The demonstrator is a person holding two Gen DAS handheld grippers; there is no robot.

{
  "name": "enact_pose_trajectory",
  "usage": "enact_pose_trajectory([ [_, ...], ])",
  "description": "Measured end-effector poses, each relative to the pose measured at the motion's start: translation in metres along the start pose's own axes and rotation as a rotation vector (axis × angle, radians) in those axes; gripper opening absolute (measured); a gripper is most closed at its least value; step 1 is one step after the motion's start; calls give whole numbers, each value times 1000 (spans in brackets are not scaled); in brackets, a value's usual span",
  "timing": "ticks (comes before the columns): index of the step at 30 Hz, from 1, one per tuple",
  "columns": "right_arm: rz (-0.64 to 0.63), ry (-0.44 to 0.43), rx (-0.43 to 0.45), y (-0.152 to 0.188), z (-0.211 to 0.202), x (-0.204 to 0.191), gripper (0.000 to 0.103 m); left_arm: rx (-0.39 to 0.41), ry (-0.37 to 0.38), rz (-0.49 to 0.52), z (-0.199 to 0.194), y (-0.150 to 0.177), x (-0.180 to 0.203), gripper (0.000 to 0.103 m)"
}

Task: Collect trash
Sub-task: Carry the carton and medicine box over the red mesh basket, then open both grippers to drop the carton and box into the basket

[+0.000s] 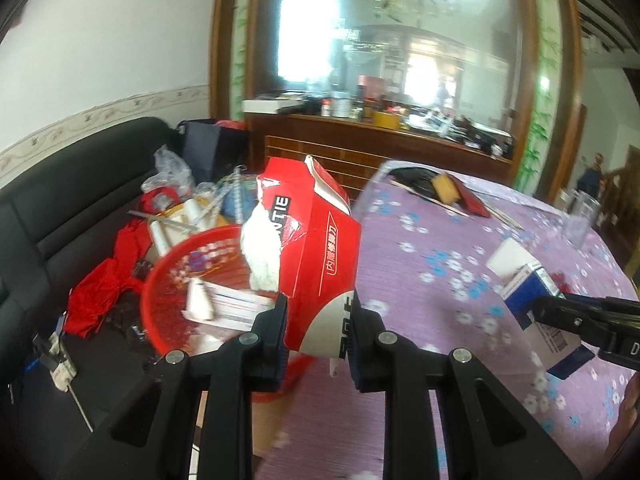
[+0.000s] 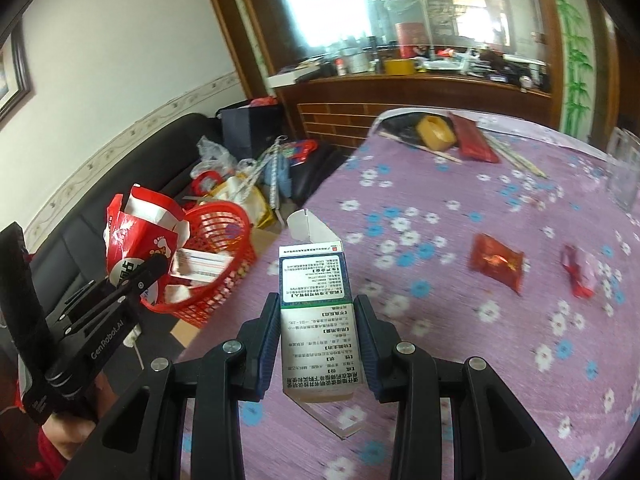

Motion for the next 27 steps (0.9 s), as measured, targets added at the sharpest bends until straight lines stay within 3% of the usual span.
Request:
enact_pose_trajectory([
  [9,-5,-93,-52,-15,49,-54,41,-44,-67,-72,19,1,-68,22],
  [21,-12,-197,-95,-33,126,-129,41,-85,-93,-100,42,9,-96,23],
  [23,-8,-196,-97,-35,136,-134,41,-83,-98,-102,45,8,-97,27],
  [25,5,-211,-113,-35,148,-138,43,-81,-97,-109,46,7,-97,45],
  [27,26,-203,-112,-36,154,-135,49,-76,-98,-110,45,6,-95,48],
])
Point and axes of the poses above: each gripper's, at about its wrist camera, not at the fingertips, and z roughly the way its jaws point, x to its right, y to its underside, the point moved 10 cm from there along z, roughly the way its jaws point, and after that the axes turned 14 degrees about x, right-handed, at the moved point
